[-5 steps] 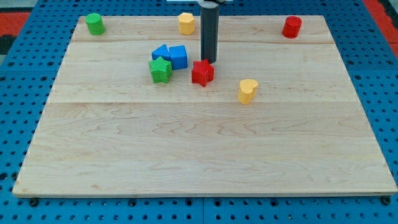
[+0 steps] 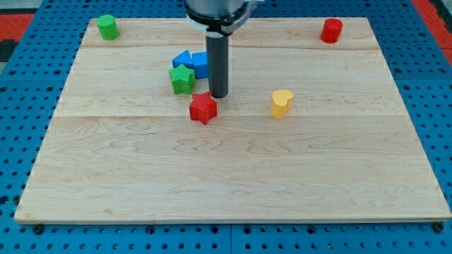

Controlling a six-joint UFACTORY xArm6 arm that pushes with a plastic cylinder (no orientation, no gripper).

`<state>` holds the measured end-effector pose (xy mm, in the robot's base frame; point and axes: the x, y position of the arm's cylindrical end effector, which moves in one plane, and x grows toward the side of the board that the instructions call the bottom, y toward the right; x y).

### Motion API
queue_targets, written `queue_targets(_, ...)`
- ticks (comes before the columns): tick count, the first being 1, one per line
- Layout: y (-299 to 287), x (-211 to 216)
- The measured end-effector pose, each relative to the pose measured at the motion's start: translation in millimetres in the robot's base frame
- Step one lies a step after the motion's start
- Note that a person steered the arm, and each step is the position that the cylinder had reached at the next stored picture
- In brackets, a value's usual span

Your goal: Move the red star towards the bottom center

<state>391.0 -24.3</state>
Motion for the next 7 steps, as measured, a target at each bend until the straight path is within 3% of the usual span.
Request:
queue_targets(1, -34.0, 24.6)
queue_targets(2, -26.2, 90.0)
queue_targets(3, -21.5, 99.3)
queue_targets(4, -21.5, 77.0)
queue_targets(7, -28.7, 136.3)
